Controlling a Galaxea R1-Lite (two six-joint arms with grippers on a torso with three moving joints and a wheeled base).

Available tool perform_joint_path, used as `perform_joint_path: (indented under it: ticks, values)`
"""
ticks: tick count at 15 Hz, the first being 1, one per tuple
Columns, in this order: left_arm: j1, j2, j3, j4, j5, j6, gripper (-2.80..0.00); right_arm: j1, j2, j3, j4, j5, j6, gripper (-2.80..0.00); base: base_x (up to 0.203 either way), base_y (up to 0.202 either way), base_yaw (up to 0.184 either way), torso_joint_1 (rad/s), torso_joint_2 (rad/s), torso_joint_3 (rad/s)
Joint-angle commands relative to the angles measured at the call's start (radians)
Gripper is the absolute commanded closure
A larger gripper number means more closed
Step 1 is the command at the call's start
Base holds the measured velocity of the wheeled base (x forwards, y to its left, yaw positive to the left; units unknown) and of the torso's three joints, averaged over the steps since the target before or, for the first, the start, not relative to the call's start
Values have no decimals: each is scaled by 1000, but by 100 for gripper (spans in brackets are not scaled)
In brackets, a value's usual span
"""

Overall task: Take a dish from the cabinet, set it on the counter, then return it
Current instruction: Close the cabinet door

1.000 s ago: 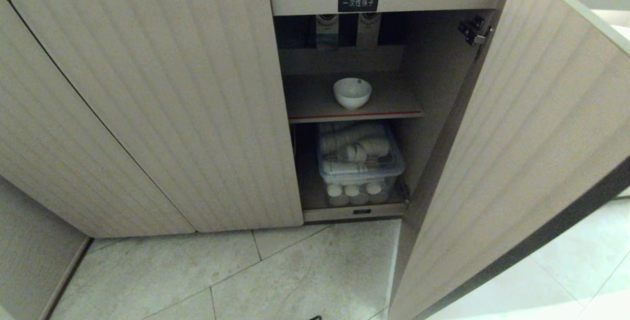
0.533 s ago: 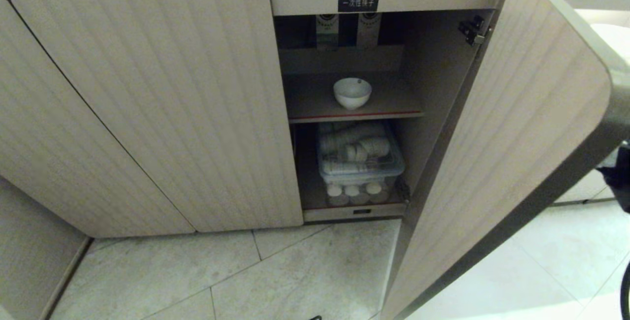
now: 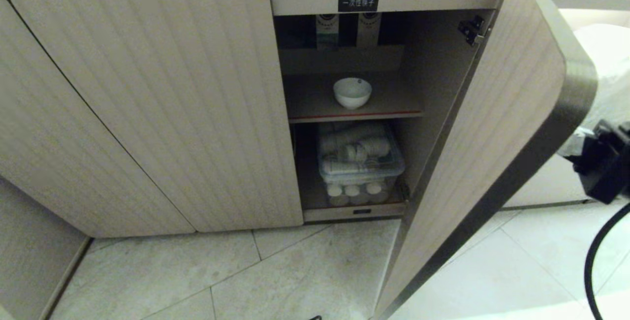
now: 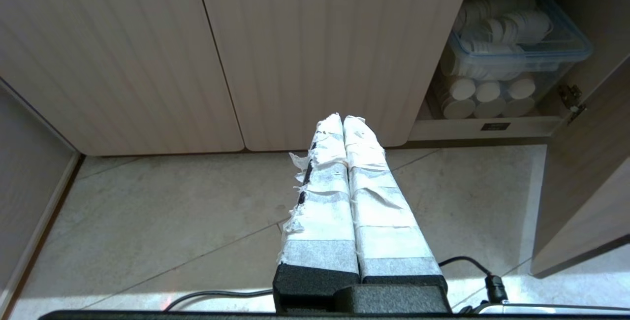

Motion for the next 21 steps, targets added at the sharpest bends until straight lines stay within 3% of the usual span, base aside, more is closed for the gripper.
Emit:
perform_joint_path:
  ticks: [1,9,17,21]
  values:
    - [0,0,0,0,1,-1,0,1,39,0,-8,4,-34,0,0,0,0,0,0,0]
    - [0,0,-2,0,1,-1,0,21,61,-1,-18,-4,-43,0,0,0,0,0,0,0]
    - [0,0,-1,0,1,-1,0,79,174,-10,-164,-92,-42,0,0,0,0,0,0,0]
    - [0,0,0,0,1,-1,0,104,253,-83,-203,-167,-42,0,0,0,0,0,0,0]
